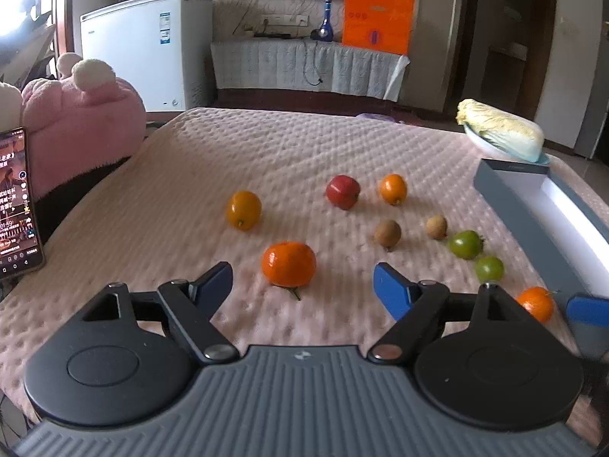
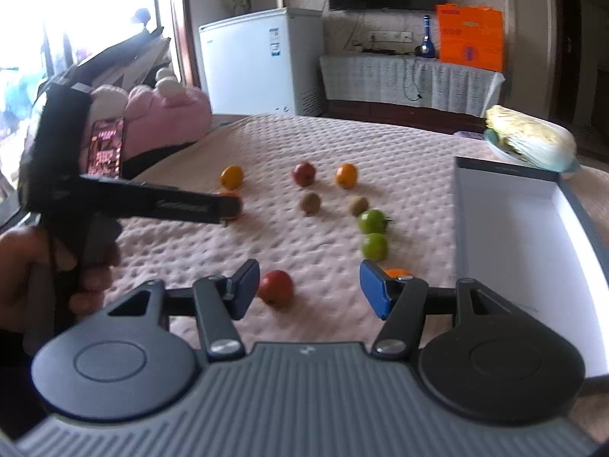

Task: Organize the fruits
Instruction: 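Grasp the red apple with the right gripper while the left gripper grasps the orange tangerine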

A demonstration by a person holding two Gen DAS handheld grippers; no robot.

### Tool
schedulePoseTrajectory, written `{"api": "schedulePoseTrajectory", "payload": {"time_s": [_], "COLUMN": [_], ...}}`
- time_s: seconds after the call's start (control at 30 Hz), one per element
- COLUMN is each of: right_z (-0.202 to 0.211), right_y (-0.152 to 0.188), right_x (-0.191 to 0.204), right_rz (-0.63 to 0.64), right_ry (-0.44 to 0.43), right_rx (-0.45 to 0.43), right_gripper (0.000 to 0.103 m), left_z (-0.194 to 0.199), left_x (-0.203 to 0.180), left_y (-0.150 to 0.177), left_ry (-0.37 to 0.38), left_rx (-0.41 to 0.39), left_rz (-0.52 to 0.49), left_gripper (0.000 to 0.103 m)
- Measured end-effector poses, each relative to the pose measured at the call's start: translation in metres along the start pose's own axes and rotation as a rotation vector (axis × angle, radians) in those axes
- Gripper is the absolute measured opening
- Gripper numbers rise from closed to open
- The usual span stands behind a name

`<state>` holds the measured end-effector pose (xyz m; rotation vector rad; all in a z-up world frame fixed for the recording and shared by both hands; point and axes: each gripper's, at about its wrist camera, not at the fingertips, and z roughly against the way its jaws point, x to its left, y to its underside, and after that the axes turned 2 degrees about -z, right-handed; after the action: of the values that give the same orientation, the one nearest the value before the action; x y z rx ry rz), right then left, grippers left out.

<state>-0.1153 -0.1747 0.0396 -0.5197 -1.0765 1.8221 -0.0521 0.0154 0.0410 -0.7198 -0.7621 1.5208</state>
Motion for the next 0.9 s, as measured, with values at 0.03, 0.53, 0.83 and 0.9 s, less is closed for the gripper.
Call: {"api": "schedulePoseTrajectory", "payload": {"time_s": [0.03,0.53,0.83,0.9], "right_z": [-0.004,-0.039,-0.049,-0.052], "right_y": [0.0,0.003,0.001,0.002], "right_x": [0.004,0.02,0.019,0.019], "right_rz": [0.005,0.016,0.003,0.003], "right_ry": [0.001,0.047,0.041,0.038], "right_rx": [0.004,0.075,0.101,0.107], "right_gripper": [0.061,0.06,0.048,0.048], "left_z": [-0.002,-0.032,-0.048,-0.051], "left_x": [0.001,0.013,0.014,0.013], "left_y": [-0.001,-0.005,-0.008,-0.007], "left_ry": [0.0,0.01,0.01,0.008], "left_rx": [-0.003,0.045,0.066,0.078], "left_rz": [0.003,0.019,0.029,0.023], "left_gripper": [0.085,0.085,0.082,0.081]}}
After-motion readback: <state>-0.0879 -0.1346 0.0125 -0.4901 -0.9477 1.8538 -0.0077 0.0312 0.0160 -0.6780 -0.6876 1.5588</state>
